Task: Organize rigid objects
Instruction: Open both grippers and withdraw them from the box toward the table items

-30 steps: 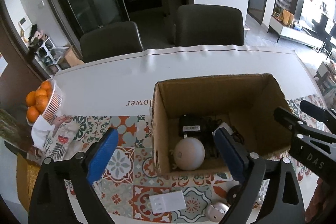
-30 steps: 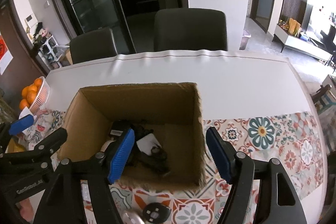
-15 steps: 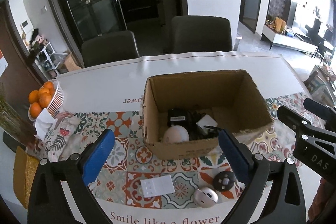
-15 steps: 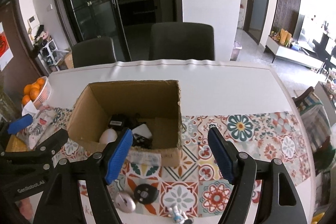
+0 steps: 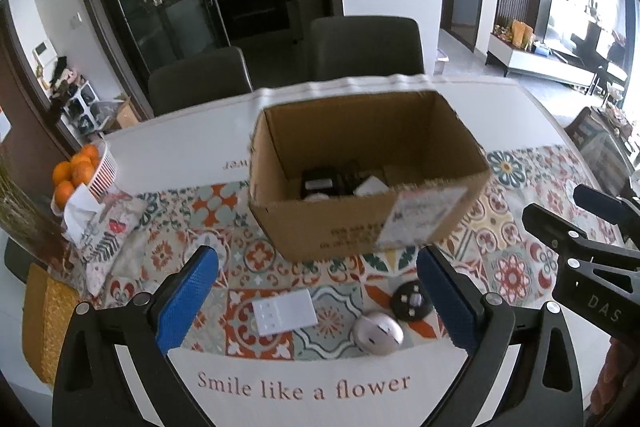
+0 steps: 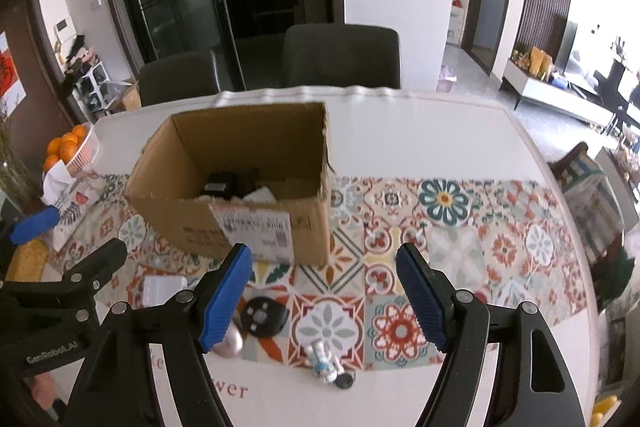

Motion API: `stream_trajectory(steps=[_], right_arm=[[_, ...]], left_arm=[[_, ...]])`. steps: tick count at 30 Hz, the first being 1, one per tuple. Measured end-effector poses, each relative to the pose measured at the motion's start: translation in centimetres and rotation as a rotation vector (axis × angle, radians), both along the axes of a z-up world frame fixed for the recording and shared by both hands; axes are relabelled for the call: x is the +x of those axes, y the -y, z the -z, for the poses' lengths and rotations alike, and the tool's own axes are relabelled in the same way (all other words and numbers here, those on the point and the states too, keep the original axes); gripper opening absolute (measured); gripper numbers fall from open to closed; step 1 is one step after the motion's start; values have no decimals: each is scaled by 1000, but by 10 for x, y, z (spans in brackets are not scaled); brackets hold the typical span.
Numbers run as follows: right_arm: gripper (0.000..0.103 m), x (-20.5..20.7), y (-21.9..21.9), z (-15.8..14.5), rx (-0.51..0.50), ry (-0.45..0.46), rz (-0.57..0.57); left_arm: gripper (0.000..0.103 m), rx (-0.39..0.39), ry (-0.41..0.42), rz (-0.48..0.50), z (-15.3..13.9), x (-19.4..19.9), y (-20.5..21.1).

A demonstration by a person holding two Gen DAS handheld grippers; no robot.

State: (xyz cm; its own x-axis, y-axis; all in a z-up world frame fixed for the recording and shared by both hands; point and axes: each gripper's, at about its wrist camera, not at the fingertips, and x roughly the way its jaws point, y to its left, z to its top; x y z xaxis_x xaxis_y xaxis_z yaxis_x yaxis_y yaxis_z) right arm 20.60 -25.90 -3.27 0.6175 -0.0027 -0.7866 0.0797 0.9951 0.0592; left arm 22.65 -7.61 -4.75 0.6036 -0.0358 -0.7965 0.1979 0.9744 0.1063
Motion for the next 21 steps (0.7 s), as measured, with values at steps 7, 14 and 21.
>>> stream_trajectory(steps=[7,14,21], right_arm=[[75,-17,2,26,5,-60,-8],[75,-28,7,56,22,-134,-8],[75,-35,2,84,-4,-202,-41]], left_arm=[[101,15,-66,16,27,-12,6],[101,30,-151,33,60,-23,13],[101,50,-236,38,93,-32,14]])
